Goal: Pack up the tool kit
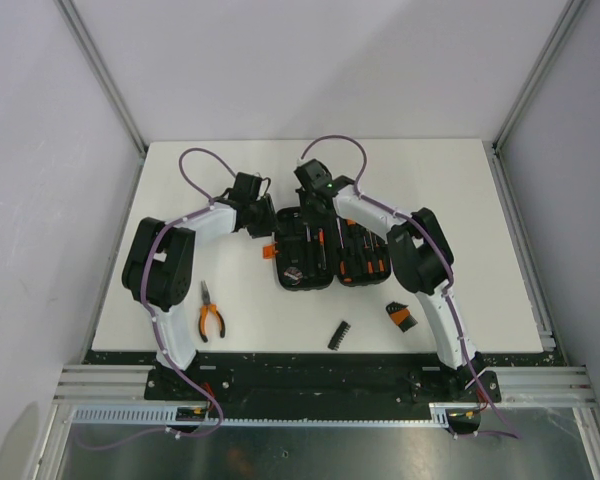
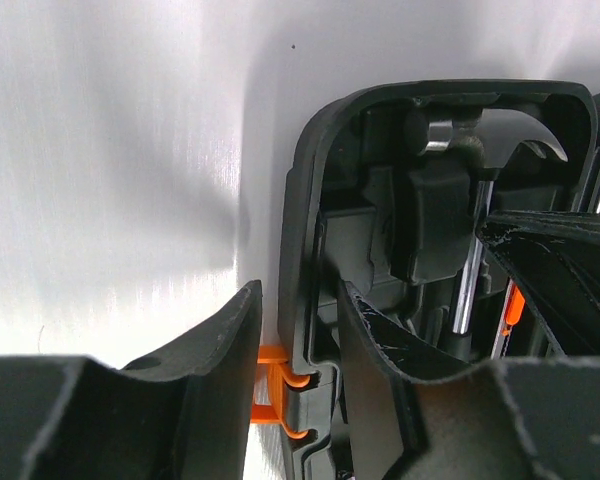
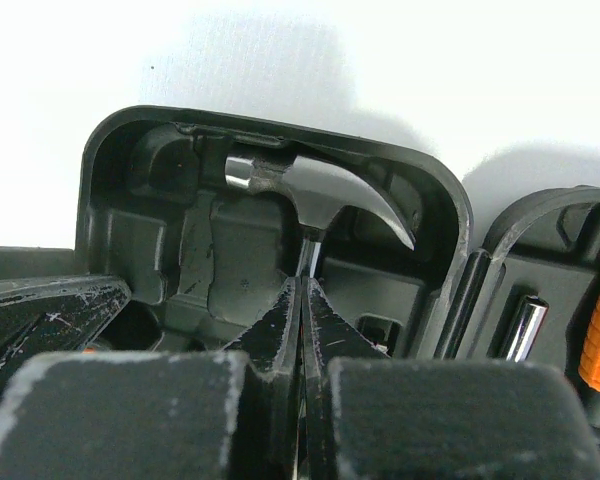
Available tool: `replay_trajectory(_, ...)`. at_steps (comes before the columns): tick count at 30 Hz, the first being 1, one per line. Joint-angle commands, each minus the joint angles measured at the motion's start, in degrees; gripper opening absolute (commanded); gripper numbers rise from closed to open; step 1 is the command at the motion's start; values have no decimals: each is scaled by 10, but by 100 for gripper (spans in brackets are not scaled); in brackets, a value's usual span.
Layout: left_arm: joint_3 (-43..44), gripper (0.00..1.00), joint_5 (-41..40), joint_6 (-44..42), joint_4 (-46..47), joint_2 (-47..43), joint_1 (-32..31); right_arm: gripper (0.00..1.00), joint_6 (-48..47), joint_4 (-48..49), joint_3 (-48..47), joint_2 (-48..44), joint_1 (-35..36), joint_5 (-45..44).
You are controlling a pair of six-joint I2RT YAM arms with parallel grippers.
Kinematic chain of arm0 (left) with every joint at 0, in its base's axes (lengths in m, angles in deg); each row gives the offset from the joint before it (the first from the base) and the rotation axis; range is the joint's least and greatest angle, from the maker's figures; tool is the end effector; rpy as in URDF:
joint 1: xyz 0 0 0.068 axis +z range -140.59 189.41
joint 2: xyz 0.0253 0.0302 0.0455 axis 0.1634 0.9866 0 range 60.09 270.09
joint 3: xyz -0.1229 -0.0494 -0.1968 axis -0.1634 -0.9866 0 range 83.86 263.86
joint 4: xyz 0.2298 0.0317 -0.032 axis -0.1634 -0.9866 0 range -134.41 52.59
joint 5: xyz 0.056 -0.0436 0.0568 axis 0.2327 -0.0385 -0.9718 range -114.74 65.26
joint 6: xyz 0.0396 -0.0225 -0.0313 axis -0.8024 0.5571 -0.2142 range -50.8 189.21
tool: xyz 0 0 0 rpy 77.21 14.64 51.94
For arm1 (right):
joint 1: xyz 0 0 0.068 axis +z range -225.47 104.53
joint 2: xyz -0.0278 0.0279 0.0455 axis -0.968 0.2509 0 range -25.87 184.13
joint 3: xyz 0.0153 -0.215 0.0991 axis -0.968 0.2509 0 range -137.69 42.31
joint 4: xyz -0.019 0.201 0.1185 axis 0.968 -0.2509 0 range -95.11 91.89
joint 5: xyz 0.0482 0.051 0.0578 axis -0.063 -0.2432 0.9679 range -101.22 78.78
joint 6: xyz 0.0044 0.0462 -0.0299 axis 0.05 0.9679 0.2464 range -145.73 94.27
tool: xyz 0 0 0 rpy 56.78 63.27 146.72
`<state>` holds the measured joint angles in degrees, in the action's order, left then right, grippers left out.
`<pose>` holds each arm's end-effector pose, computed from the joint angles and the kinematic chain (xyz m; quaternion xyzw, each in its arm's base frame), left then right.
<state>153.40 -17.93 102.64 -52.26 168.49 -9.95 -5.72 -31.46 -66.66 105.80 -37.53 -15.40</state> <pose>0.3411 -0.1245 0.1506 -0.0979 0.9437 -0.1888 0.2534 0.3607 0.2779 0.1627 -0.1384 0.9458 0.1108 0.2722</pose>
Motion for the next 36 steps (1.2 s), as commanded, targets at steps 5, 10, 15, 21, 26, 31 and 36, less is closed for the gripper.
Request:
replay_trajectory(5,2,41,16,-7,2,-4,3,0,13,-90,50,70,29,-13)
replay_trajectory(10,4,44,-2,-10,2,-33,3,0,14,-80,4,23,11,-45)
replay_trajectory(15,15,53,-39,-20,0,-94,8,7,15,-45,-49,-36,-19,-36)
replay_trajectory(21,15,79,-77,-37,-25,-180,14,29,7,-45,-101,-80,-39,-7)
replay_trajectory(26,-76,88,-165,-39,-73,-288,16,48,6,-19,-19,-154,-38,8)
replay_trajectory(31,-145,97,-239,-16,-170,-365,18,57,22,14,91,-230,-42,24)
replay_trajectory(36,-193,99,-272,38,-247,-412,29,58,32,16,149,-252,-57,44)
